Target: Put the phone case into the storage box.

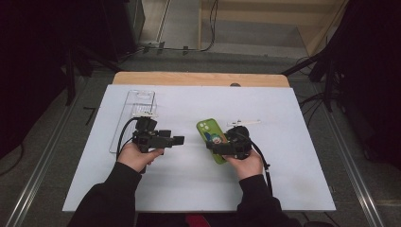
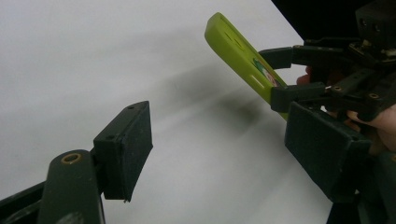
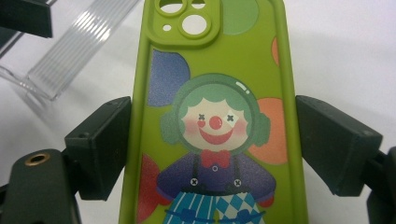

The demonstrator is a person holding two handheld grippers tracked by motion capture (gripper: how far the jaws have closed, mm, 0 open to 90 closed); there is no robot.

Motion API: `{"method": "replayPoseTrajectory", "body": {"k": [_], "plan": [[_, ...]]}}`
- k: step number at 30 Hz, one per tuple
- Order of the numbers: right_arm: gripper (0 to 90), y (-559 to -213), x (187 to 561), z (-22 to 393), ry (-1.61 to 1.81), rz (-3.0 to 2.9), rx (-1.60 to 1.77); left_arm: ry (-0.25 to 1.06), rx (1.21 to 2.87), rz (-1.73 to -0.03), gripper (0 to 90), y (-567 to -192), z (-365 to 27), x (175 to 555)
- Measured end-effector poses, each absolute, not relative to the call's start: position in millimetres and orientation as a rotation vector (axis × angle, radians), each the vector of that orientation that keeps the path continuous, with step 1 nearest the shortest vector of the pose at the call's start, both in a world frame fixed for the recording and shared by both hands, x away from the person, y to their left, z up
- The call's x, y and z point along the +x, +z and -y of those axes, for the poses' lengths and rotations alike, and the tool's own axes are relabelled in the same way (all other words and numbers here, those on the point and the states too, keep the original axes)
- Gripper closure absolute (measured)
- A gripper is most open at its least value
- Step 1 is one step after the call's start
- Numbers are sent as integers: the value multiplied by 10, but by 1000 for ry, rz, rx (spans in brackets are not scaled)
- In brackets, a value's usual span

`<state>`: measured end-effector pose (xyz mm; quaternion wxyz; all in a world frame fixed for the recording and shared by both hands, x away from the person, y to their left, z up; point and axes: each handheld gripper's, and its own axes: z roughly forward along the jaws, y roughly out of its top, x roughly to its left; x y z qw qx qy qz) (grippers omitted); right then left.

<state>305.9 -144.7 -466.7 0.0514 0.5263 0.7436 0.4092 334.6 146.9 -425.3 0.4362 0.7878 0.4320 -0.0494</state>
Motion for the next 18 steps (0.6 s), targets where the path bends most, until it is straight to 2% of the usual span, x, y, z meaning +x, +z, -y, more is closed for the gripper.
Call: {"method": "replayPoseTrajectory", "body": {"k": [15, 18], "plan": [[141, -4742, 3080, 1386, 1306, -2156, 1646, -55, 1975, -1091, 235, -4198, -1290, 3521], [141, -4752, 3067, 1352, 1322, -2133, 1643, -83, 1949, -1102, 236, -4191, -1253, 3558]]}}
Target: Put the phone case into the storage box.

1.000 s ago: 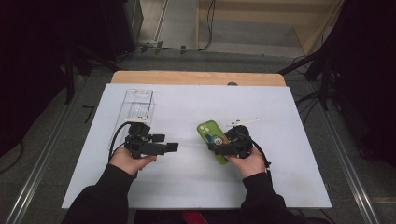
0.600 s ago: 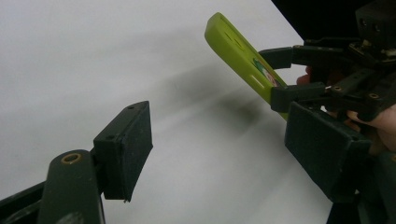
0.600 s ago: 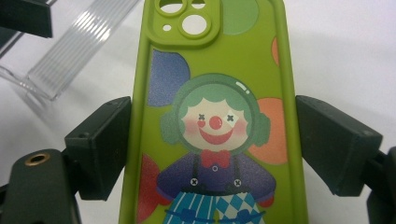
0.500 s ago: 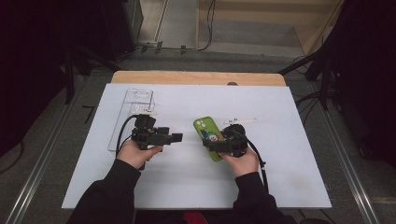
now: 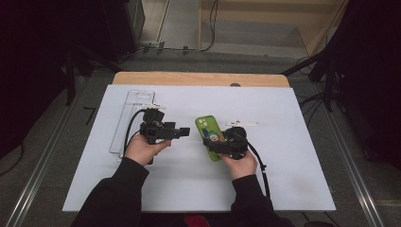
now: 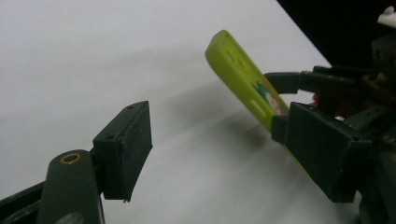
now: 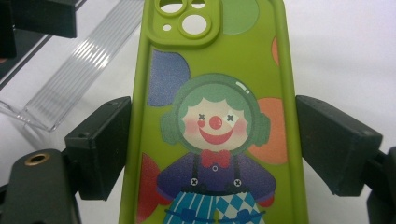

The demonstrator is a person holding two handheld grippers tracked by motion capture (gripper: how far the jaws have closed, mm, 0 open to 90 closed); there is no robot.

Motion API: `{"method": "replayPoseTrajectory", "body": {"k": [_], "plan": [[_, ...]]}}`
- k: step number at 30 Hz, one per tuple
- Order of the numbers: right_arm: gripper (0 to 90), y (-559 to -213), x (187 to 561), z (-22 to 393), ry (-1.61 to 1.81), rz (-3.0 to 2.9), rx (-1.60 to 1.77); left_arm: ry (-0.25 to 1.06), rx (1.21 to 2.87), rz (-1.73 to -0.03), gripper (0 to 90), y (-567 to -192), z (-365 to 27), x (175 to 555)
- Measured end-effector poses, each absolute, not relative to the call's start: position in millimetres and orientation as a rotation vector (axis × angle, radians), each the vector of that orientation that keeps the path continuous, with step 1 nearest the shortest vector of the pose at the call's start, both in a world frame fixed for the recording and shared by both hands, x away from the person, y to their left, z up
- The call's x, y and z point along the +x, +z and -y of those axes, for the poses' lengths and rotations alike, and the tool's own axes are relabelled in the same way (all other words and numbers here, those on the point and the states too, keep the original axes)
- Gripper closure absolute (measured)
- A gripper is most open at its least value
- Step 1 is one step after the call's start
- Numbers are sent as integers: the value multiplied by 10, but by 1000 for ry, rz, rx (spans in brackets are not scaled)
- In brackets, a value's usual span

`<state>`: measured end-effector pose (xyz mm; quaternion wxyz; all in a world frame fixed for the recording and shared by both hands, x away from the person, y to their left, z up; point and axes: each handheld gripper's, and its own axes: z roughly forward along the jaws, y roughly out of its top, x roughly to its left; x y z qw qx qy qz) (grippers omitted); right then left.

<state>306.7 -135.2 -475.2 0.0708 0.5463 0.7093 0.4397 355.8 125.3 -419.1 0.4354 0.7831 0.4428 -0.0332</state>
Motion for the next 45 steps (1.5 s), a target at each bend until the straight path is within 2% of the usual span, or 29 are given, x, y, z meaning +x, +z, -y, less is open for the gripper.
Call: {"method": "replayPoseTrajectory", "body": {"k": [26, 33, 45], "plan": [[141, -4942, 2950, 1232, 1482, -1983, 1716, -32, 1926, -1180, 239, -4332, -892, 3693], [141, -4944, 2936, 1216, 1499, -1976, 1709, -20, 1941, -1191, 287, -4351, -756, 3725], [141, -4931, 2908, 1213, 1529, -1947, 1695, -87, 1888, -1256, 405, -4384, -698, 3798]]}}
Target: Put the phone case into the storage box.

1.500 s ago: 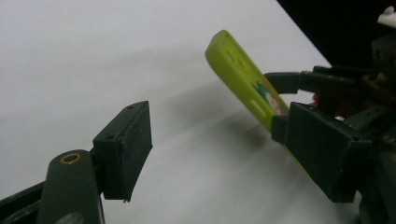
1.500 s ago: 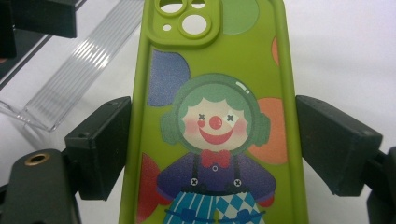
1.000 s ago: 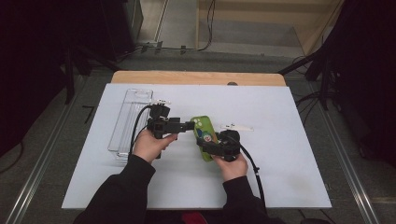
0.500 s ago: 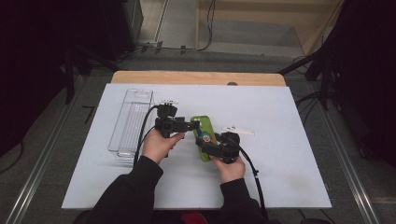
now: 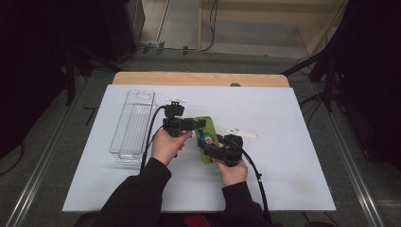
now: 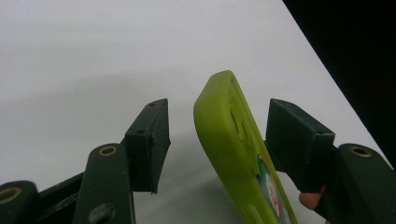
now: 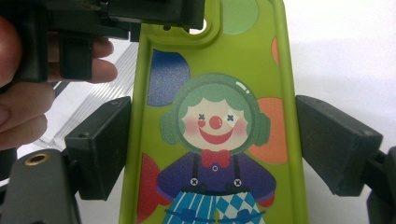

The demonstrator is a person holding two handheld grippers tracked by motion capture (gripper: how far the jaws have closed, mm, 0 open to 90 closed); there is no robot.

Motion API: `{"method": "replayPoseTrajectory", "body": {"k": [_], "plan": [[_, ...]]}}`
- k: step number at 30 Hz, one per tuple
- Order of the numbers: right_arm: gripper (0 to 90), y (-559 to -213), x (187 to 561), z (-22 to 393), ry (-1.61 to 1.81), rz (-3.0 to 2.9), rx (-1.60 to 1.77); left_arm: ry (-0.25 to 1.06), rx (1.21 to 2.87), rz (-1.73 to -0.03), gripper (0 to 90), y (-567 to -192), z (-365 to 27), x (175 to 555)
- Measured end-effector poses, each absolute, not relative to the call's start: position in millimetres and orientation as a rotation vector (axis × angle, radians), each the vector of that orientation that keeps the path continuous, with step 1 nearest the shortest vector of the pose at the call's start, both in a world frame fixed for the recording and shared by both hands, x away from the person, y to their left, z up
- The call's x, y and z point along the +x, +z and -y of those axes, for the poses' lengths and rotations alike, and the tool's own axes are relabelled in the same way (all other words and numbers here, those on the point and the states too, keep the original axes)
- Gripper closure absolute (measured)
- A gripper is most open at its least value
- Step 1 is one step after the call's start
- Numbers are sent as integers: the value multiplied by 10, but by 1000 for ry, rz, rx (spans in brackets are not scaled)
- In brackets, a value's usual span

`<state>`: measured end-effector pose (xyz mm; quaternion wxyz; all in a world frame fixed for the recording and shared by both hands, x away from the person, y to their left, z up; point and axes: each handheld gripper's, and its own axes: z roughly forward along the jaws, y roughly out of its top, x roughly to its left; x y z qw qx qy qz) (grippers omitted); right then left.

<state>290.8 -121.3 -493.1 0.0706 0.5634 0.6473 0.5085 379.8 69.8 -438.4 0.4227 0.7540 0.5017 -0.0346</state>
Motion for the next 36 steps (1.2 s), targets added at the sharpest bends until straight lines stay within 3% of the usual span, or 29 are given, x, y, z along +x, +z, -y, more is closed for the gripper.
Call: {"method": "replayPoseTrajectory", "body": {"k": [5, 13, 26, 34, 36], "plan": [[141, -4933, 2904, 1216, 1538, -1930, 1693, -106, 1865, -1273, 462, -4388, -718, 3820], [141, -4946, 2897, 1212, 1561, -1916, 1681, -149, 1830, -1268, 669, -4370, -724, 3829], [137, -4985, 2905, 1194, 1575, -1904, 1629, -200, 1782, -1235, 767, -4292, -720, 3807], [131, -4957, 2908, 1225, 1561, -1923, 1553, -222, 1778, -1202, 774, -4229, -708, 3777], [78, -4924, 2928, 1245, 1562, -1976, 1524, -228, 1781, -1186, 775, -4212, -713, 3768]]}}
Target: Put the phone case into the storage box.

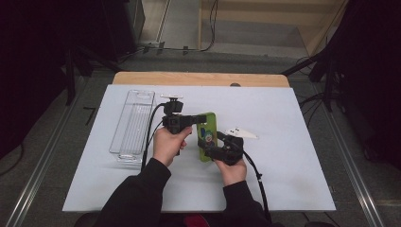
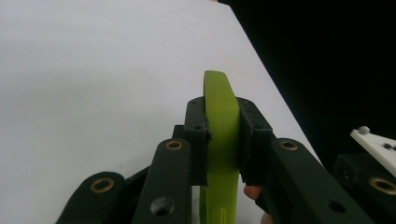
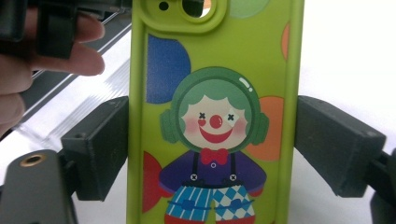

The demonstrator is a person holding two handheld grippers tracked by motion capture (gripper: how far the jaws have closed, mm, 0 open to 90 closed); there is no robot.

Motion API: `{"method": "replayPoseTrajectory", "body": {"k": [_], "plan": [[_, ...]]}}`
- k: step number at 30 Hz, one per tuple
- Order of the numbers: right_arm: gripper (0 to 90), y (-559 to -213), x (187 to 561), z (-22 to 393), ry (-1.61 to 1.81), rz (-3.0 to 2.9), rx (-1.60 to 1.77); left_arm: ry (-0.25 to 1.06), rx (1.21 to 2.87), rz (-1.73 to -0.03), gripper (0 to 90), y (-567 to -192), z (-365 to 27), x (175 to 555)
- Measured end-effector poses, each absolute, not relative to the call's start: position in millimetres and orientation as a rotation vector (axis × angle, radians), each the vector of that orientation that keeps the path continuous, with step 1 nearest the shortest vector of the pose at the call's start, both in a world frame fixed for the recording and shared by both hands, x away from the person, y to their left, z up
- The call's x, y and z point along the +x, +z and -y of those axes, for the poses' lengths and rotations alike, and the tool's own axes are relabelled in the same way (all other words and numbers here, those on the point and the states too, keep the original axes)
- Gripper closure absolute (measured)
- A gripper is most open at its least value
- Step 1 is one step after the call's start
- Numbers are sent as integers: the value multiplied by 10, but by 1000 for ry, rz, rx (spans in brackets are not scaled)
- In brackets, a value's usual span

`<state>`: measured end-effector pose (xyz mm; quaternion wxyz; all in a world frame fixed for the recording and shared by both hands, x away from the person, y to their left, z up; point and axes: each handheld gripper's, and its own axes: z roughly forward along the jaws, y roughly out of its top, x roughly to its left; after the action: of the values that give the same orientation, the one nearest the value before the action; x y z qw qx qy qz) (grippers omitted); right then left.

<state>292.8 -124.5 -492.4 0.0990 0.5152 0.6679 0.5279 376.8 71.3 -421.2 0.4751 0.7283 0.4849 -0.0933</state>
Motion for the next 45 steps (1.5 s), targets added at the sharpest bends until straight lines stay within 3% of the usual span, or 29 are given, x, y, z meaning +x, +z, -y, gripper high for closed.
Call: {"method": "replayPoseTrajectory", "body": {"k": [1, 24, 45], "plan": [[0, -4906, 2944, 1242, 1567, -2003, 1515, -220, 1776, -1171, 775, -4189, -727, 3756], [0, -4653, 3070, 1334, 1463, -2350, 1416, -67, 1873, -958, 773, -4014, -892, 3742], [0, -4501, 3082, 1634, 1493, -2470, 1202, -159, 1916, -760, 773, -4002, -1054, 3667]]}}
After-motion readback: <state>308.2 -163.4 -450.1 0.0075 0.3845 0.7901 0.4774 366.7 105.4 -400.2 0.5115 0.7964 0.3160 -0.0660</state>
